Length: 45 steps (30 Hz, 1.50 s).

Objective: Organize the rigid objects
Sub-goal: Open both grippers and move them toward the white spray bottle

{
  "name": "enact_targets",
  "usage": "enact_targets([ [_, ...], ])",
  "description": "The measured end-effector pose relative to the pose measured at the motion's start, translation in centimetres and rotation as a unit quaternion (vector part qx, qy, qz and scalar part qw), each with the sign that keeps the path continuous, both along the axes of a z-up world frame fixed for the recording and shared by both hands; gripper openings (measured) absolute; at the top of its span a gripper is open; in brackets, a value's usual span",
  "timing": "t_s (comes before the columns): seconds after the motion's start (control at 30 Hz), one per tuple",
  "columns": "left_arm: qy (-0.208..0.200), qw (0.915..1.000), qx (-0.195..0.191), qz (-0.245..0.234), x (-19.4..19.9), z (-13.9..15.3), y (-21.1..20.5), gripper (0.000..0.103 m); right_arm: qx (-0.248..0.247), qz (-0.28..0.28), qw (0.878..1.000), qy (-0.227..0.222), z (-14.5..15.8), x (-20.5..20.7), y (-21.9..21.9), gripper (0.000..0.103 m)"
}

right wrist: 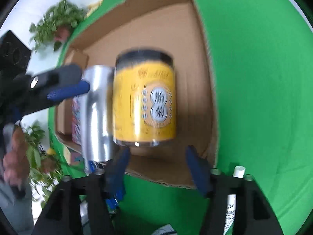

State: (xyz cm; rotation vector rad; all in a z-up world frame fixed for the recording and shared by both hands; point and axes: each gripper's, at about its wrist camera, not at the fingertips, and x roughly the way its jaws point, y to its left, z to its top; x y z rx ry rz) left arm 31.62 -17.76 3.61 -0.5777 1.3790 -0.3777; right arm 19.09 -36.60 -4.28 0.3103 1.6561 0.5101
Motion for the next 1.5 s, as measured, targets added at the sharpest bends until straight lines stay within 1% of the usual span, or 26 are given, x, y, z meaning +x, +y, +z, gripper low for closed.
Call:
enact_targets([
  [0.07,-0.007,0.9998,0.002,-0.019,2.6,-0.4,-0.7,0.052,0.017,-0.015,1.000,0.002,0.3,0.7,-0.2,0.065],
  [0.2,0.043,0.9959,0.027,-0.075,5.7,-4.2,-3.6,0.052,0.030,-0.028,0.999,-0.017,1.1,2.2,0.6,0.065],
  [0.23,0.069,0.9954,0.010,-0.066,5.7,-5.1,-4.1,0.052,0.031,-0.029,0.999,-0.018,0.7,2.5,0.9,0.064],
  [0.27,0.085,0.9939,0.012,-0.069,5.5,-6.1,-4.4,0.052,0.027,-0.026,0.999,-0.012,0.2,2.8,1.4,0.064],
  [0.33,0.094,0.9928,0.011,-0.074,4.4,-6.6,-4.9,0.052,0.025,-0.018,0.999,0.014,-1.0,2.9,2.4,0.064],
  [0.43,0.117,0.9885,-0.001,-0.096,2.5,-6.5,-5.2,0.051,0.019,0.010,1.000,0.008,-0.4,1.5,3.3,0.064],
  [0.5,0.097,0.9884,0.023,-0.114,1.3,-5.9,-5.4,0.051,0.026,0.010,0.999,0.021,-0.5,0.1,3.1,0.064],
  [0.6,0.096,0.9875,0.052,-0.113,1.2,-5.6,-5.8,0.052,0.046,0.000,0.998,0.035,-0.2,-0.9,2.8,0.064],
  [0.63,0.090,0.9880,0.064,-0.108,1.2,-5.1,-5.6,0.052,0.051,-0.002,0.998,0.031,0.3,-1.1,2.6,0.065],
  [0.67,0.079,0.9894,0.070,-0.100,1.5,-4.3,-5.4,0.052,0.053,-0.006,0.998,0.020,0.9,-1.1,2.4,0.075],
  [0.7,0.049,0.9921,0.078,-0.085,1.4,-2.9,-5.0,0.052,0.050,-0.014,0.999,0.001,1.8,-1.2,1.8,0.091],
  [0.77,-0.025,0.9929,0.106,-0.046,1.1,0.6,-3.9,0.055,0.040,-0.030,0.997,-0.054,4.3,-1.9,0.9,0.102],
  [0.83,-0.108,0.9834,0.146,0.003,-0.4,4.4,-2.8,0.070,0.022,-0.038,0.992,-0.114,6.8,-3.7,-1.2,0.103],
  [0.87,-0.145,0.9736,0.173,0.032,-1.6,6.4,-2.2,0.087,0.006,-0.041,0.990,-0.138,7.7,-4.4,-2.0,0.103],
  [0.9,-0.179,0.9611,0.200,0.062,-3.0,8.2,-1.7,0.088,-0.021,-0.044,0.985,-0.168,8.5,-5.6,-2.9,0.103],
  [0.93,-0.204,0.9520,0.215,0.077,-4.1,9.3,-1.3,0.088,-0.046,-0.045,0.980,-0.187,8.9,-6.5,-3.7,0.103],
  [0.97,-0.219,0.9463,0.222,0.086,-5.5,10.3,-0.9,0.088,-0.074,-0.046,0.976,-0.202,9.1,-7.6,-4.8,0.103],
  [1.0,-0.221,0.9443,0.227,0.088,-6.6,10.8,-0.6,0.088,-0.091,-0.048,0.973,-0.205,8.9,-8.7,-6.4,0.103],
  [1.03,-0.227,0.9394,0.242,0.086,-7.4,11.0,-1.4,0.088,-0.103,-0.051,0.972,-0.203,8.5,-9.7,-7.0,0.103],
  [1.1,-0.196,0.9418,0.260,0.083,-9.8,10.4,-1.5,0.088,-0.118,-0.063,0.974,-0.183,7.0,-12.0,-8.4,0.102],
  [1.23,-0.173,0.9402,0.287,0.062,-13.8,8.9,-2.6,0.088,-0.107,-0.089,0.982,-0.130,3.1,-15.7,-9.6,0.102],
  [1.27,-0.163,0.9414,0.289,0.059,-14.9,8.3,-2.8,0.088,-0.098,-0.091,0.985,-0.112,2.1,-16.3,-9.5,0.101],
  [1.33,-0.138,0.9501,0.275,0.054,-16.8,7.8,-3.0,0.088,-0.101,-0.085,0.987,-0.091,0.0,-17.3,-9.6,0.092],
  [1.4,-0.119,0.9614,0.242,0.053,-18.1,6.8,-3.6,0.088,-0.100,-0.068,0.990,-0.074,-1.3,-18.6,-9.4,0.060],
  [1.43,-0.112,0.9654,0.230,0.053,-18.6,6.4,-3.8,0.088,-0.102,-0.059,0.991,-0.069,-1.8,-19.0,-9.7,0.057],
  [1.5,-0.099,0.9727,0.205,0.047,-19.4,5.7,-4.5,0.088,-0.114,-0.046,0.989,-0.077,-2.0,-20.0,-9.5,0.037],
])
